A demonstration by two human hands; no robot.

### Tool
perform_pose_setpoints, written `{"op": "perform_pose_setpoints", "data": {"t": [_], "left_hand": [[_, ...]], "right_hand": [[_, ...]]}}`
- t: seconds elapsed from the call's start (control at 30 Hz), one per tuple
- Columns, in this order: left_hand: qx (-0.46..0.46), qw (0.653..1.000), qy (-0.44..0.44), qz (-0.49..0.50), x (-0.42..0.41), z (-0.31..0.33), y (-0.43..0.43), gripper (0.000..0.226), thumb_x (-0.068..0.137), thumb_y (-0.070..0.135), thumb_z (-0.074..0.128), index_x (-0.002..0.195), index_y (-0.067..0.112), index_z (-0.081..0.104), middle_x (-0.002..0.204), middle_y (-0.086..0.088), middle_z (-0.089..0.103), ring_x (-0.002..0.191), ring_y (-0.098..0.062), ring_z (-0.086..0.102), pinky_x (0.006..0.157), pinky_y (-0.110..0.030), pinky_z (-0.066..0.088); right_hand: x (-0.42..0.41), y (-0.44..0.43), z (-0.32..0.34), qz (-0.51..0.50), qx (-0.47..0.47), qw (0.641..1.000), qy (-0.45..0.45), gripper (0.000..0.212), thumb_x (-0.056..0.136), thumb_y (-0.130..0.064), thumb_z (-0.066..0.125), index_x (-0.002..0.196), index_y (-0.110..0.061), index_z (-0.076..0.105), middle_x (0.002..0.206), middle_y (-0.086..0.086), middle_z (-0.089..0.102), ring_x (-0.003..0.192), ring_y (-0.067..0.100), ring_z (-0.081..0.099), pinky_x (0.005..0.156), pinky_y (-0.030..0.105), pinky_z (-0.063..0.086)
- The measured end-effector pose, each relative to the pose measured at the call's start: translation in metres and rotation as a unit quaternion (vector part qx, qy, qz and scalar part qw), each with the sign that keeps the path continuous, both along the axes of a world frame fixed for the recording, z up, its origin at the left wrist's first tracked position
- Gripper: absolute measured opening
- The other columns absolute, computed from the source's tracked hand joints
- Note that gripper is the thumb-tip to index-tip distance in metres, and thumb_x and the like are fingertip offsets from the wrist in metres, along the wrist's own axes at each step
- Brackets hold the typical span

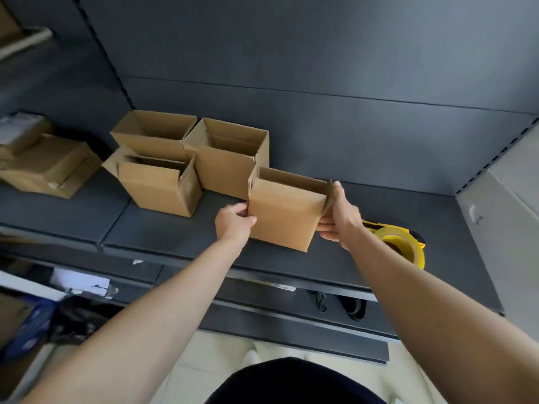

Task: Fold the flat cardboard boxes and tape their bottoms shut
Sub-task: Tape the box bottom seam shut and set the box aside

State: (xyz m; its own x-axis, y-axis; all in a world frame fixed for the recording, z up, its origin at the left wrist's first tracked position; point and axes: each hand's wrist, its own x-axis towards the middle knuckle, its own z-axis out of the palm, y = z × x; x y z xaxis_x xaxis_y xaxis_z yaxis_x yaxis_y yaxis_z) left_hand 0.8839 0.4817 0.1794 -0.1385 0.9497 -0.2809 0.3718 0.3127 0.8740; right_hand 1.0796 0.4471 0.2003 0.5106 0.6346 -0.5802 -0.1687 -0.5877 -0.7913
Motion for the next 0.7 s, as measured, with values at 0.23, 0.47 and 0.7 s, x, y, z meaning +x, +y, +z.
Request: {"op": "perform_pose_setpoints", "data": {"t": [0.23, 0.47, 0.7], "left_hand": [[0.005, 0.999, -0.027, -0.02, -0.012, 0.001, 0.005, 0.034, 0.084, -0.001, 0.062, 0.116, 0.008, 0.067, 0.105, -0.003, 0.063, 0.096, -0.018, 0.058, 0.083, -0.022, 0.041], [0.024, 0.992, -0.096, -0.073, -0.018, 0.014, 0.016, 0.03, 0.087, -0.003, 0.057, 0.114, 0.003, 0.068, 0.105, -0.004, 0.068, 0.097, -0.018, 0.063, 0.087, -0.025, 0.052], [0.107, 0.991, -0.075, 0.007, -0.037, 0.017, 0.006, 0.028, 0.086, -0.005, 0.045, 0.075, 0.004, 0.07, 0.075, -0.007, 0.066, 0.076, -0.024, 0.064, 0.057, -0.021, 0.057]], "right_hand": [[-0.003, 0.001, 0.0, 0.019, 0.07, 0.997, -0.01, 0.058, 0.085, -0.066, 0.05, 0.082, -0.01, 0.064, 0.083, 0.013, 0.072, 0.08, 0.024, 0.071, 0.074, 0.037, 0.059], [0.012, -0.017, 0.005, 0.013, 0.138, 0.99, -0.004, 0.051, 0.092, -0.055, 0.05, 0.09, -0.006, 0.066, 0.084, 0.015, 0.071, 0.085, 0.025, 0.07, 0.074, 0.036, 0.06], [-0.009, -0.019, 0.015, 0.063, 0.161, 0.985, -0.021, 0.057, 0.091, -0.056, 0.051, 0.076, -0.003, 0.068, 0.075, 0.016, 0.071, 0.076, 0.025, 0.071, 0.072, 0.036, 0.06]]}}
